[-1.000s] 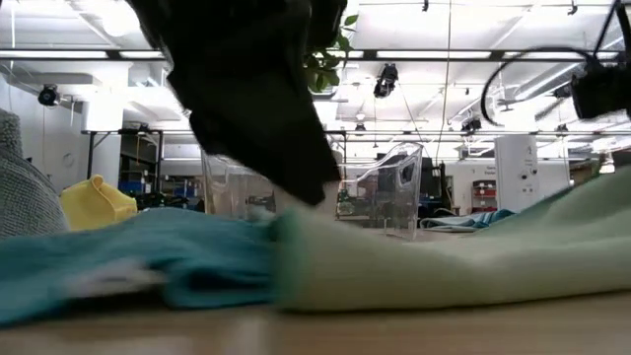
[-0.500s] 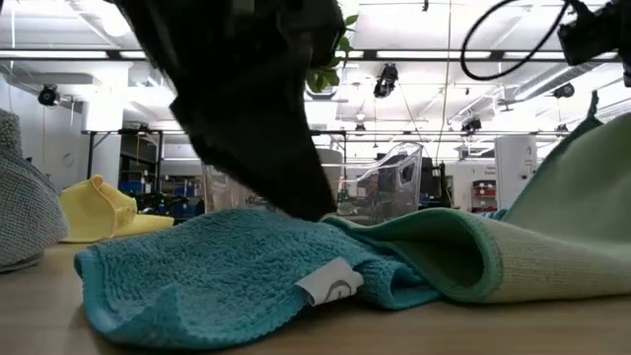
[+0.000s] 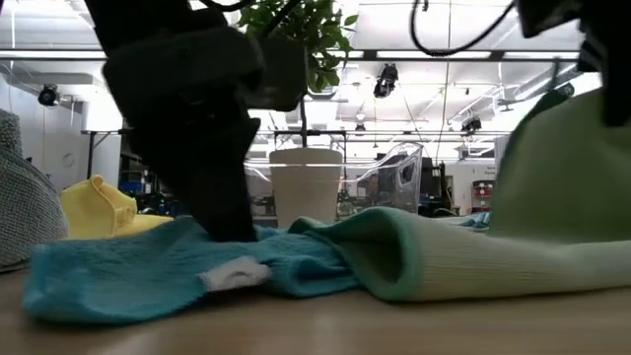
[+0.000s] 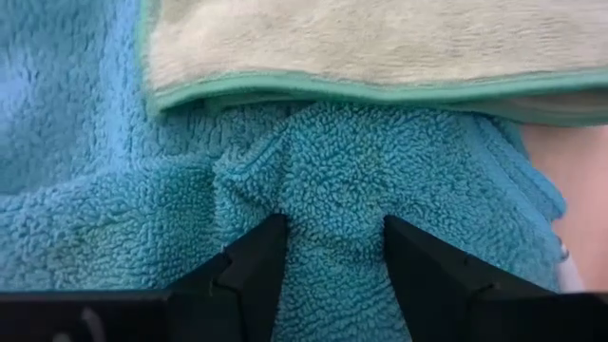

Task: Fold microfiber towels
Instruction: Fold the green microfiber cloth

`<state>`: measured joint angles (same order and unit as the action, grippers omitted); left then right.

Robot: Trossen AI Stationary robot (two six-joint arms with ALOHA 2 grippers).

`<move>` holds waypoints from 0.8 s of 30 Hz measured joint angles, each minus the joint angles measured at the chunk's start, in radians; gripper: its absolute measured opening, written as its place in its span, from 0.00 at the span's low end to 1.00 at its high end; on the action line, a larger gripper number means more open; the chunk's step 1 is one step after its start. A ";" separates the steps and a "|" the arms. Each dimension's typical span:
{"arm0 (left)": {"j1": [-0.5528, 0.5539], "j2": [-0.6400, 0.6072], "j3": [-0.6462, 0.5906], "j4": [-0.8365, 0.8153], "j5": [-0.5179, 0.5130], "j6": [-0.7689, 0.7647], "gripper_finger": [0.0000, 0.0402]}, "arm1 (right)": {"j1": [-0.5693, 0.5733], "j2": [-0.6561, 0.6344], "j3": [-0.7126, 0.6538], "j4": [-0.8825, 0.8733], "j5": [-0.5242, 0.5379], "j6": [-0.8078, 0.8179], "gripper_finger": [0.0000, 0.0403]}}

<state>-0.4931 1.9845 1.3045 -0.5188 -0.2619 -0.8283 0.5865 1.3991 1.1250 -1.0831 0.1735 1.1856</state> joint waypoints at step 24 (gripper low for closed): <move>-0.006 -0.006 0.004 0.039 -0.006 0.032 0.41 | -0.118 0.374 0.248 0.361 0.123 -0.152 0.03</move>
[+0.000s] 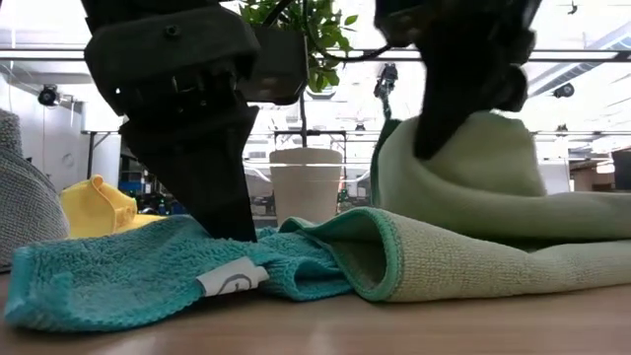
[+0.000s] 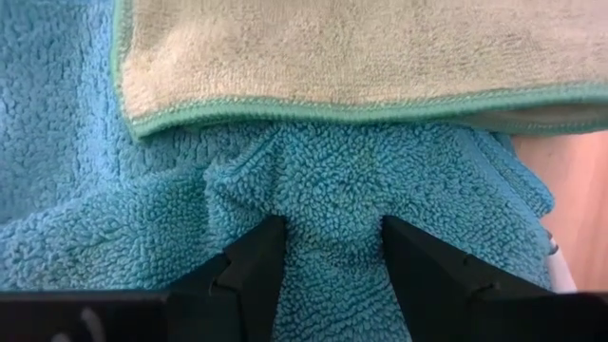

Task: Fold microfiber towels
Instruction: Fold the green microfiber cloth

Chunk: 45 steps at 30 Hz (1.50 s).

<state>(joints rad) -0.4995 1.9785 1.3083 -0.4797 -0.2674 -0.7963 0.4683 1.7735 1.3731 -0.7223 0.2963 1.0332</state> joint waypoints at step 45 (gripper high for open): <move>-0.013 -0.029 0.003 0.008 0.023 -0.003 0.41 | 0.042 -0.328 -0.272 0.022 0.109 -0.354 0.43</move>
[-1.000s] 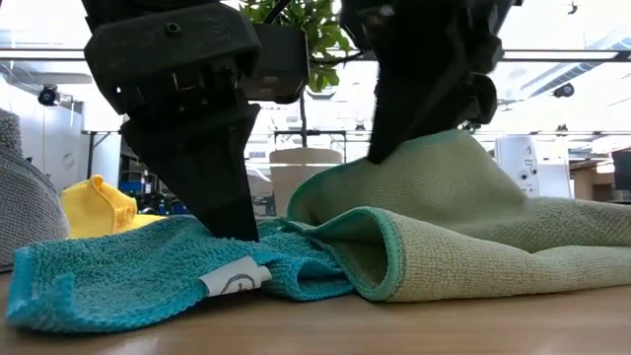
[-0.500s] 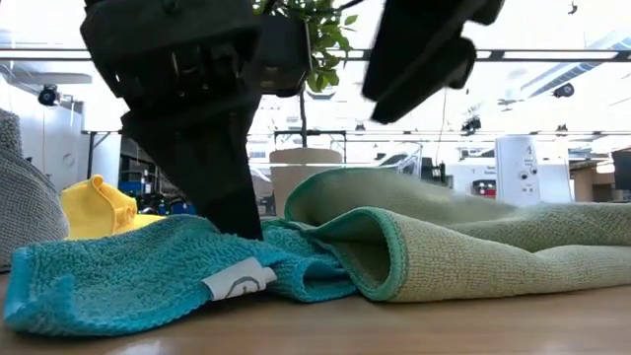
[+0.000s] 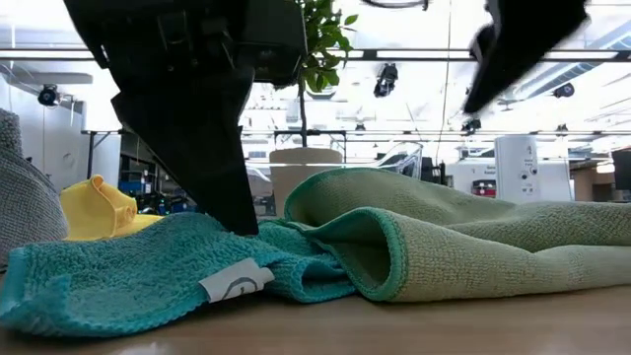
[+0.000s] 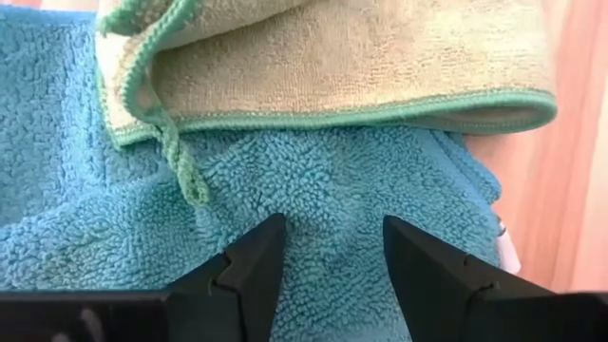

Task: Fold microfiber towels
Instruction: Fold the green microfiber cloth

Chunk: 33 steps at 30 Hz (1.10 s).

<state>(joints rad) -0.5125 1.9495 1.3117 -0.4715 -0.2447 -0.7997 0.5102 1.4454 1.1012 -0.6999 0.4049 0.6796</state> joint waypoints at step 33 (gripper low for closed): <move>0.002 0.000 -0.003 0.053 -0.003 -0.006 0.41 | -0.160 0.011 -0.523 0.897 -0.204 -0.114 0.58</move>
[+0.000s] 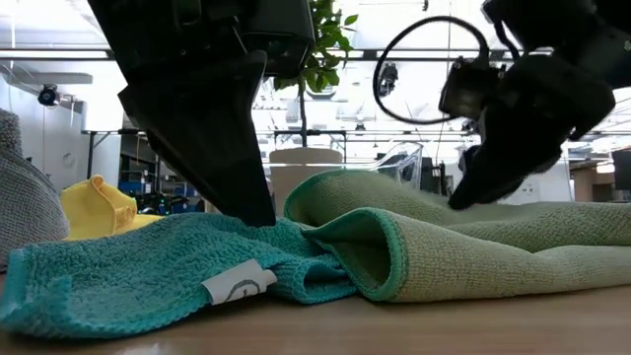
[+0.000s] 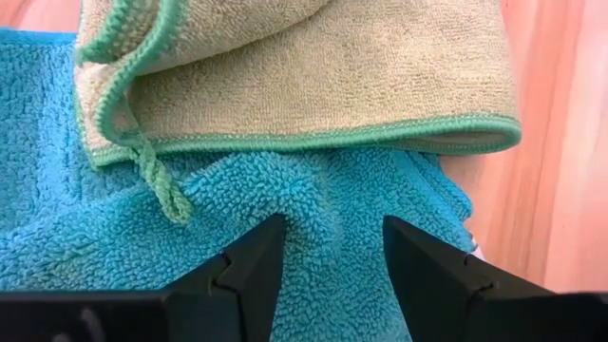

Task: Fold microfiber towels
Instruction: Fold the green microfiber cloth

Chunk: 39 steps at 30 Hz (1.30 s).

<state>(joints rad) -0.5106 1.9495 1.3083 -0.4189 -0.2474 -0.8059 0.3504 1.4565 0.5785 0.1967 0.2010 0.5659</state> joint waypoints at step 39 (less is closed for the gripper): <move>0.000 0.000 -0.006 0.053 -0.023 -0.001 0.41 | 0.119 0.346 0.306 0.251 -0.152 0.106 0.06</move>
<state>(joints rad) -0.5110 1.9495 1.3018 -0.3658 -0.2707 -0.8066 0.4698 1.8030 0.8845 0.4478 0.0493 0.6720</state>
